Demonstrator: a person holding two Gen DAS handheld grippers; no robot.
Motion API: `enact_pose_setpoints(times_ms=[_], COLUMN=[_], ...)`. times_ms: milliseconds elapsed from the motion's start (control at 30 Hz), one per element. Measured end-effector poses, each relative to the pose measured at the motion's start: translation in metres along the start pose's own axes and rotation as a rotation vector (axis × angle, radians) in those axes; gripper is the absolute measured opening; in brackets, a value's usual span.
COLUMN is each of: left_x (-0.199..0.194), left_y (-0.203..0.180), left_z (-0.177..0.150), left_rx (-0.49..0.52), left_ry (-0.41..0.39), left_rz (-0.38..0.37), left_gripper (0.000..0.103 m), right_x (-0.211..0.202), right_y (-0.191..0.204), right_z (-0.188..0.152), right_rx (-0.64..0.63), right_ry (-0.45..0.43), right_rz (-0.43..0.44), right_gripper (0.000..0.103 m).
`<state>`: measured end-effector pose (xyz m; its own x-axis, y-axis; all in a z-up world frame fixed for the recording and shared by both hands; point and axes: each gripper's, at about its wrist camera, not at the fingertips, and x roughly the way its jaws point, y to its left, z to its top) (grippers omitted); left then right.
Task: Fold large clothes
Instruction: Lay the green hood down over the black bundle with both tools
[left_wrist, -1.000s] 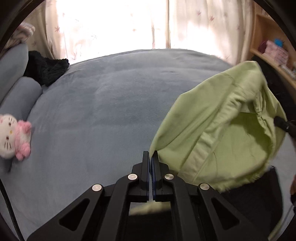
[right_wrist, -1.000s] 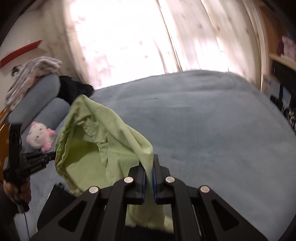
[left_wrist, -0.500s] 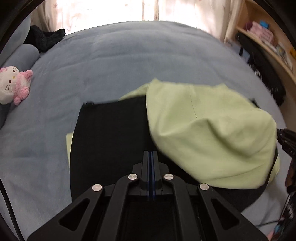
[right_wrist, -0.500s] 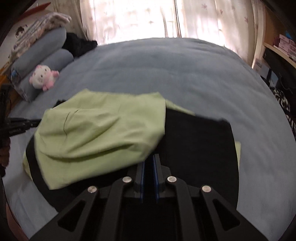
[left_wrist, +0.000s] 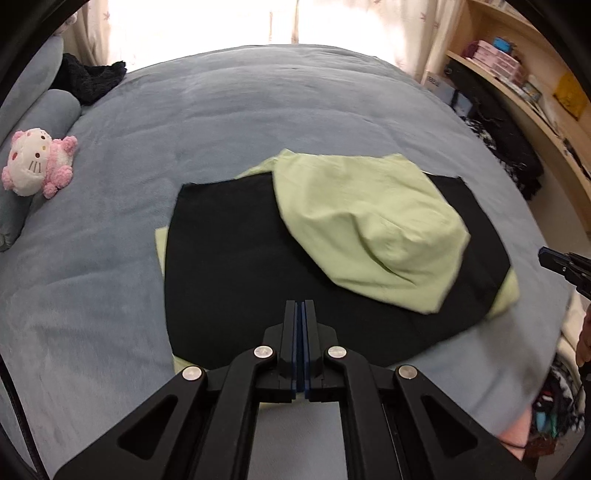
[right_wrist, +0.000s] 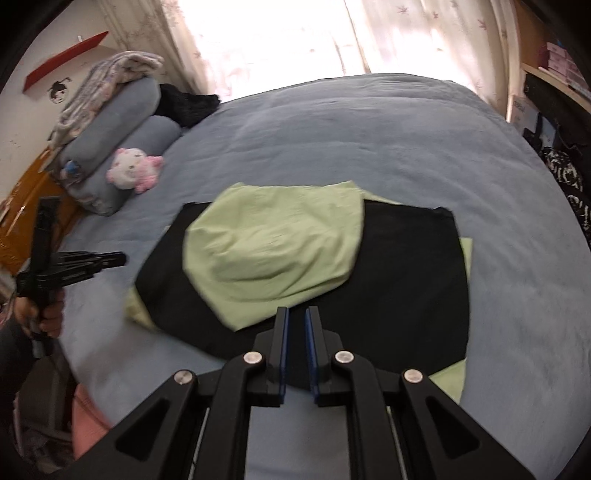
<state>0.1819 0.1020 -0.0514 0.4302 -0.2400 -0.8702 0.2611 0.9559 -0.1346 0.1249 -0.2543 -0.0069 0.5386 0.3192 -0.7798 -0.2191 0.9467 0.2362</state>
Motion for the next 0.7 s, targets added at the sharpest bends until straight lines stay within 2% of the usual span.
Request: enact_pose_setpoints(times_ms=[33, 100, 167, 233, 300, 433, 533, 700], left_x=[-0.002, -0.005, 0.002, 0.013, 0.030, 0.072, 0.105, 0.135], left_y=[-0.004, -0.011, -0.016, -0.021, -0.022, -0.015, -0.006, 0.010], left_z=[-0.003, -0.010, -0.014, -0.017, -0.018, -0.016, -0.013, -0.009], left_rx=[0.002, -0.002, -0.014, -0.025, -0.060, -0.161, -0.241, -0.345], left_ry=[0.003, 0.012, 0.026, 0.041, 0.022, 0.004, 0.001, -0.077], left_rz=[-0.010, -0.049, -0.085, -0.128, -0.182, -0.309, -0.374, -0.493], left_gripper=[0.001, 0.003, 0.011, 0.038, 0.048, 0.048, 0.048, 0.048], right_x=[-0.004, -0.006, 0.001, 0.017, 0.042, 0.090, 0.122, 0.151], right_y=[0.005, 0.014, 0.017, 0.018, 0.015, 0.003, -0.013, -0.041], right_z=[-0.003, -0.010, -0.015, -0.019, -0.024, -0.032, -0.035, -0.031], right_rx=[-0.002, 0.011, 0.034, 0.061, 0.104, 0.190, 0.290, 0.428], right_ry=[0.001, 0.007, 0.012, 0.026, 0.039, 0.052, 0.037, -0.024], right_rz=[0.010, 0.028, 0.057, 0.082, 0.108, 0.160, 0.207, 0.288], right_gripper=[0.019, 0.038, 0.041, 0.041, 0.041, 0.041, 0.041, 0.040])
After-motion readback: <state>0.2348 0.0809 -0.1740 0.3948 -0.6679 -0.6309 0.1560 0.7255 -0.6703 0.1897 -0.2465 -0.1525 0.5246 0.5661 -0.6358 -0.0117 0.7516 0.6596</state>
